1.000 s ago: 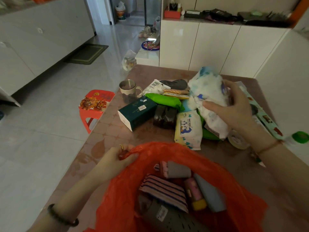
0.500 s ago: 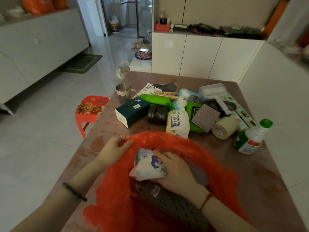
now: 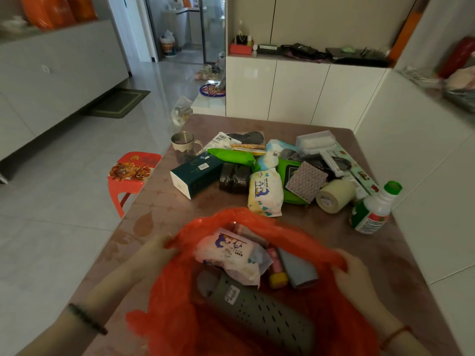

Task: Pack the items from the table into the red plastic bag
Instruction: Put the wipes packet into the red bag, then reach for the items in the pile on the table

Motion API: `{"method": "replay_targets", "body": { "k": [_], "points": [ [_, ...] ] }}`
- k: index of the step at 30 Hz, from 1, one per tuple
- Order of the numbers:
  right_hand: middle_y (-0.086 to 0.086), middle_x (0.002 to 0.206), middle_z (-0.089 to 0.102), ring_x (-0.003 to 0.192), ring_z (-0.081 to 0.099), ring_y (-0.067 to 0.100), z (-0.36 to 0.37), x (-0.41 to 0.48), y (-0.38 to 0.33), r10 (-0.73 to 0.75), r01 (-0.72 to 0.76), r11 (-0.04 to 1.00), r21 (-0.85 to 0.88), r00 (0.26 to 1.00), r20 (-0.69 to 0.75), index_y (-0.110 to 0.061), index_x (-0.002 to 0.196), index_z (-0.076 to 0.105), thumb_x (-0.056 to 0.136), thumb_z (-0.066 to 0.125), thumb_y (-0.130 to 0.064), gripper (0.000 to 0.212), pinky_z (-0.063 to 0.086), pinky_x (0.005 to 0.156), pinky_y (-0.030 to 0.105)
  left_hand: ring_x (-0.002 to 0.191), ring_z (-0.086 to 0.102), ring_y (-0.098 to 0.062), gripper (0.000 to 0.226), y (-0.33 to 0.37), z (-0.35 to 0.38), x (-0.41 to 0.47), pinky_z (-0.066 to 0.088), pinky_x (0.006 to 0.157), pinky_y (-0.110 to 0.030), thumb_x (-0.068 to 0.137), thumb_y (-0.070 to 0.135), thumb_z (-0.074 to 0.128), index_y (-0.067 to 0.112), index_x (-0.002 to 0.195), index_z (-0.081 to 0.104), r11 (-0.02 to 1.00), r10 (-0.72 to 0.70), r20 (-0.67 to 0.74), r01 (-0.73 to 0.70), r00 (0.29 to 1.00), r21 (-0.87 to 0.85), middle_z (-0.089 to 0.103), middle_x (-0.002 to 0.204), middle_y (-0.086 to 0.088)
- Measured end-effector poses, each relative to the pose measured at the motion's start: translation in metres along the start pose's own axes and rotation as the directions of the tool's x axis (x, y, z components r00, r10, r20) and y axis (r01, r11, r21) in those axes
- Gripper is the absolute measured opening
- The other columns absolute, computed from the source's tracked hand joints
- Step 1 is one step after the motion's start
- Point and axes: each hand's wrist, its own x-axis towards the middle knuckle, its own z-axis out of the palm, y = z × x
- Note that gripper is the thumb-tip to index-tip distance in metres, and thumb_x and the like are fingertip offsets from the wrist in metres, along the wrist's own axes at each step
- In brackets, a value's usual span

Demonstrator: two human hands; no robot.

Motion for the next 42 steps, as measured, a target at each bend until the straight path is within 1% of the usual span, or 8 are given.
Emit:
{"method": "replay_targets", "body": {
  "k": [5,10,15,20,25,31,37,42],
  "points": [
    [0.006,0.066,0.069,0.054,0.066,0.011,-0.027,0.042,-0.048,0.288,-0.313,0.821,0.477,0.949,0.128,-0.006,0.091,0.063,0.093,0.045,-0.007,0.018,0.052,0.052,0.017,0.062,0.064,-0.021,0.017,0.031,-0.021,0.010,0.055,0.060,-0.032,0.091,0.004,0.047,0.010,0.085,0.061,0.712,-0.204,-0.014,0.139,0.979,-0.688,0.066,0.069,-0.008],
    [0.008,0.062,0.063,0.045,0.061,0.017,-0.044,0.060,-0.083,0.350,-0.371,0.681,0.631,0.922,0.165,-0.009,0.082,0.055,0.095,0.045,-0.012,0.016,0.046,0.034,0.017,0.060,0.065,-0.026,0.024,0.058,-0.050,0.019,0.055,0.049,-0.034,0.094,0.024,0.045,0.006,0.084,0.058,0.586,-0.192,0.041,0.148,0.981,-0.797,0.065,0.073,-0.015],
    [0.007,0.086,0.068,0.074,0.062,0.018,-0.051,0.056,-0.063,0.117,-0.158,0.979,0.131,0.955,0.274,-0.014,0.096,0.066,0.090,0.056,-0.019,0.012,0.050,0.075,0.032,0.103,0.061,-0.039,0.042,0.047,-0.063,0.015,0.048,0.094,-0.052,0.089,0.033,0.053,0.014,0.126,0.050,0.807,-0.195,0.176,0.260,0.965,-0.531,0.063,0.115,-0.019],
    [-0.003,0.134,0.048,0.122,0.050,0.019,-0.072,0.067,-0.087,-0.025,0.011,0.999,0.038,0.916,0.399,-0.024,0.140,0.036,0.047,0.065,-0.078,0.112,0.041,0.105,0.039,0.089,0.058,-0.015,0.024,0.063,-0.067,0.015,0.048,0.079,-0.026,0.091,0.036,0.048,0.027,0.113,0.044,0.970,-0.028,0.193,0.073,0.981,-0.232,0.059,0.102,0.003],
    [0.002,0.133,0.050,0.120,0.047,0.016,-0.056,0.122,-0.148,-0.193,0.169,0.974,0.148,0.967,0.167,-0.014,0.136,0.042,0.089,0.056,-0.037,0.054,0.033,0.092,0.025,0.105,0.053,-0.012,0.062,0.085,-0.058,0.042,0.042,0.093,-0.027,0.080,0.049,0.058,0.024,0.134,0.039,0.961,0.265,-0.137,-0.250,0.955,0.118,0.052,0.128,0.002],
    [0.014,0.147,0.034,0.132,0.039,0.029,0.041,0.196,-0.159,-0.009,0.040,0.994,-0.098,0.954,0.300,-0.006,0.145,0.022,0.083,0.063,-0.042,0.083,0.038,0.101,0.032,0.119,0.054,-0.016,0.089,0.116,-0.024,0.082,0.044,0.100,-0.035,0.065,0.083,0.041,0.032,0.137,0.035,0.788,0.323,0.123,-0.339,0.938,0.515,0.054,0.134,0.003],
    [0.023,0.144,0.017,0.128,0.030,0.039,0.113,0.207,-0.131,0.210,-0.109,0.883,-0.457,0.962,0.176,-0.016,0.146,0.003,0.074,0.067,-0.053,0.104,0.041,0.097,0.046,0.102,0.061,-0.015,0.054,0.094,0.007,0.114,0.051,0.088,-0.036,0.080,0.065,0.047,0.028,0.118,0.055,0.809,0.230,0.212,-0.308,0.950,0.501,0.065,0.115,0.002],
    [0.025,0.145,0.012,0.127,0.031,0.043,0.123,0.208,-0.126,0.202,-0.108,0.897,-0.429,0.963,0.180,-0.019,0.147,-0.009,0.072,0.072,-0.046,0.114,0.039,0.098,0.049,0.084,0.055,-0.013,0.043,0.085,0.014,0.115,0.046,0.076,-0.031,0.087,0.051,0.048,0.015,0.105,0.063,0.839,0.259,0.230,-0.337,0.938,0.427,0.063,0.098,0.000]
  ]
}}
